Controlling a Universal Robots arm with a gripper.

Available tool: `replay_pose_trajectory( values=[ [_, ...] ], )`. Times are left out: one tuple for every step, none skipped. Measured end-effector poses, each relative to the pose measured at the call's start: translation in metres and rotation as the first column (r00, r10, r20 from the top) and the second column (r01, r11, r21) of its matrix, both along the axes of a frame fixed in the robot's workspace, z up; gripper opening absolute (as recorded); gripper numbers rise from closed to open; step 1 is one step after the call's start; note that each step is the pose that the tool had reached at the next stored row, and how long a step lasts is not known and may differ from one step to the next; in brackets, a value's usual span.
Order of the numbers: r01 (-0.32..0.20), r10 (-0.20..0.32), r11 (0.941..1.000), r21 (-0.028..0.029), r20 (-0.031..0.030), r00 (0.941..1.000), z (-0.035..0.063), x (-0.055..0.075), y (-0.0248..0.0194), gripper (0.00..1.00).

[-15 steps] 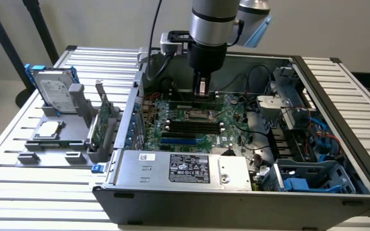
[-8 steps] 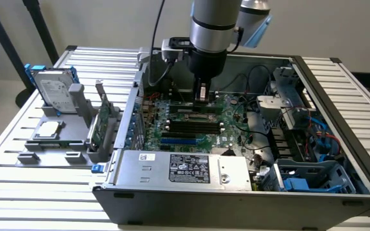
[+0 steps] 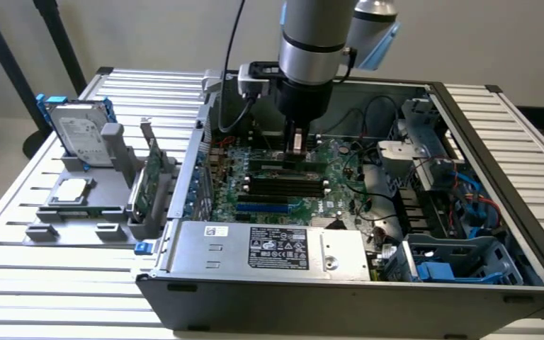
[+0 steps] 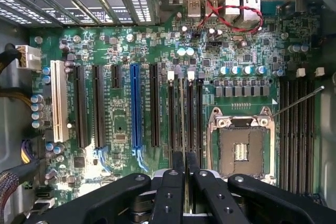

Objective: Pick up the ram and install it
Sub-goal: 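Insert the ram into the slot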

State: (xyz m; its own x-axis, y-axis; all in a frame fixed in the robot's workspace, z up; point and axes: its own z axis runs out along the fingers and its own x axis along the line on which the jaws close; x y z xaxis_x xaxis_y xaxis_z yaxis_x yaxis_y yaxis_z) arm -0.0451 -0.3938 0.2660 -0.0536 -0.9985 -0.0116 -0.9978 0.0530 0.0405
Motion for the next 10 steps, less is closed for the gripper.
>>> replay_pose_trajectory(
  values=[
    [0.003,-0.003,1.0000,-0.0009,0.0001,1.0000,-0.0005,0.0000,-0.0002,0.14],
    [0.007,-0.007,1.0000,-0.0018,0.0001,1.0000,-0.0009,0.0000,-0.0003,0.14],
    [0.010,-0.010,0.9999,-0.0028,0.0001,0.9999,-0.0013,0.0000,-0.0005,0.14],
    [0.014,-0.014,0.9999,-0.0038,0.0001,0.9999,-0.0016,0.0000,-0.0007,0.14],
    [0.018,-0.018,0.9998,-0.0047,0.0001,0.9998,-0.0020,0.0000,-0.0009,0.14],
    [0.020,-0.020,0.9998,-0.0059,0.0002,0.9998,-0.0027,0.0003,-0.0010,0.14],
    [0.021,-0.021,0.9998,-0.0073,0.0001,0.9998,-0.0037,0.0008,-0.0010,0.14],
    [0.021,-0.021,0.9997,-0.0083,-0.0001,0.9998,-0.0048,0.0011,-0.0011,0.14],
    [0.021,-0.021,0.9997,-0.0089,-0.0002,0.9998,-0.0060,0.0015,-0.0011,0.14],
    [0.021,-0.021,0.9997,-0.0095,-0.0004,0.9998,-0.0072,0.0020,-0.0011,0.14]
  ],
)
